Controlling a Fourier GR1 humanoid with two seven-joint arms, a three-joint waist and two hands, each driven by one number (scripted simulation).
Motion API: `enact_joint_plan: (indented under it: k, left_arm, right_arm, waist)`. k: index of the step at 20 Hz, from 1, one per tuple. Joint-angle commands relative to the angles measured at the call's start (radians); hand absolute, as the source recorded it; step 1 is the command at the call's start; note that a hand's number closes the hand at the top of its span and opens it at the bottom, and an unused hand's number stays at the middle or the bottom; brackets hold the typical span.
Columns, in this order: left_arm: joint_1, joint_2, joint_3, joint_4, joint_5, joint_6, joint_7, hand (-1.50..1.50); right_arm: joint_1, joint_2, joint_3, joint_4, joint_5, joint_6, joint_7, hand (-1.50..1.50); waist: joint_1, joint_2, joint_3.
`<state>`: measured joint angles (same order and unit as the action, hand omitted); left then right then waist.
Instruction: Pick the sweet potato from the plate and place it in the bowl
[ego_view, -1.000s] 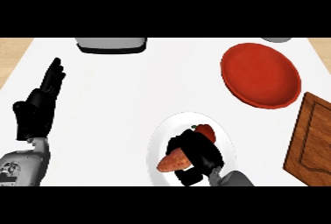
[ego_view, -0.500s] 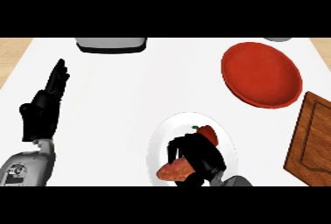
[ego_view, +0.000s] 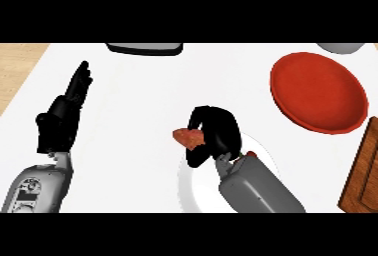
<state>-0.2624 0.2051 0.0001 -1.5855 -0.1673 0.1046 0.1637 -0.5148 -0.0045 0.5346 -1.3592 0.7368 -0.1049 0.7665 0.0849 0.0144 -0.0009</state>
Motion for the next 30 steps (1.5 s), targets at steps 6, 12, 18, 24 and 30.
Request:
enact_joint_plan:
  k: [6,12,18,24,30]
  left_arm:
    - [-0.041,-0.01,-0.003,0.038,-0.003,-0.001,0.014,0.0]
    - [-0.031,0.011,0.035,0.038,-0.003,0.012,0.016,0.0]
    - [0.008,0.01,0.021,-0.006,-0.017,0.013,0.01,0.0]
    - [0.001,0.029,0.067,0.0,0.007,0.006,0.041,0.0]
    - [0.06,0.019,0.041,-0.12,0.01,-0.009,0.081,0.0]
  right_arm:
    - [-0.383,0.004,-0.003,0.141,0.105,-0.388,0.391,1.5]
    - [-0.527,0.004,-0.052,0.282,0.227,-0.399,0.556,1.5]
    - [-0.491,0.004,-0.139,0.379,0.301,-0.539,0.484,1.5]
    - [-0.458,-0.06,-0.294,0.372,0.356,-0.578,0.37,1.5]
    - [-0.318,-0.161,-0.382,0.408,0.34,-0.683,0.191,1.5]
  waist:
    - [0.007,-0.006,-0.002]
    - [-0.036,-0.013,-0.001]
    - [-0.055,-0.012,0.001]
    - [-0.081,-0.014,0.001]
    - [-0.075,-0.014,0.001]
